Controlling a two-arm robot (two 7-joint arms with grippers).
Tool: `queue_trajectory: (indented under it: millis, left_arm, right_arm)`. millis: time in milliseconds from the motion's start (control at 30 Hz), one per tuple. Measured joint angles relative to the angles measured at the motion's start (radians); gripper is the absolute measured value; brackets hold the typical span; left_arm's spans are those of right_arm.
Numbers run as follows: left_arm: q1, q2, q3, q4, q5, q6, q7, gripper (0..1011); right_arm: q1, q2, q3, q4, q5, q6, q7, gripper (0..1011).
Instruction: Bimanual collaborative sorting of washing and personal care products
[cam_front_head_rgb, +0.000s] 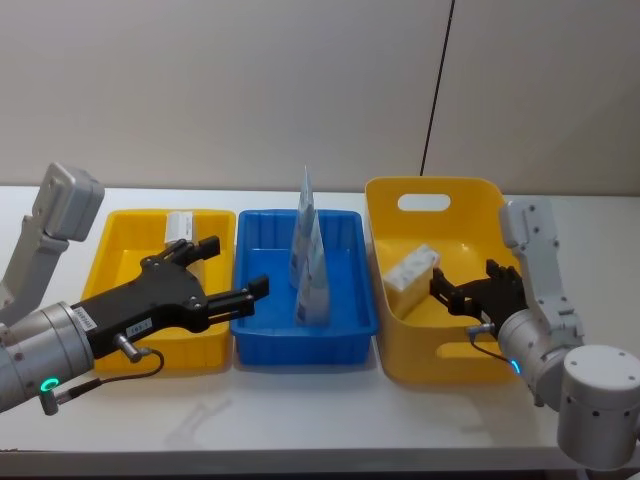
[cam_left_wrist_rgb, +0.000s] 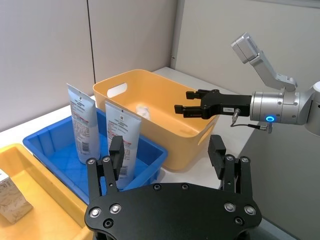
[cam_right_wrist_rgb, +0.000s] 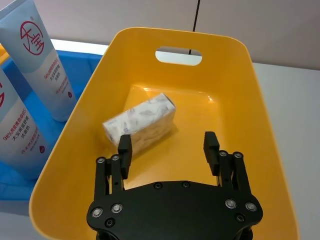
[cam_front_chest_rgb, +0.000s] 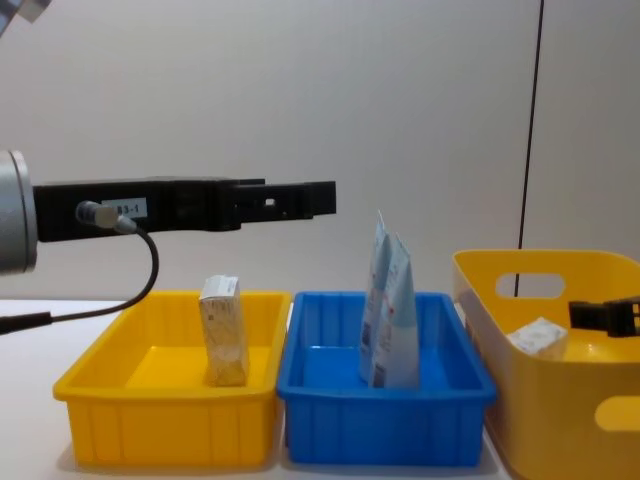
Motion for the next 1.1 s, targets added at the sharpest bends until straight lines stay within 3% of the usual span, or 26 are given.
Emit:
queue_trajectory:
  millis: [200, 667, 1100]
  left_arm:
    - [0.000, 0.000, 0.000, 0.000, 0.000, 0.000, 0.000, 1001]
    - [0.000, 0.000, 0.000, 0.000, 0.000, 0.000, 0.000, 1001]
    - [0.000, 0.000, 0.000, 0.000, 0.000, 0.000, 0.000, 1001]
  right_arm:
    - [0.001, -0.001, 0.000, 0.001, -0.001, 0.001, 0.000, 1000]
    - [-0.001, 0.001, 0.000, -0.003, 0.000, 0.002, 0.011, 1004]
    - [-0.022, 0.020, 0.006, -0.076, 0.041, -0.003, 0.101, 1004]
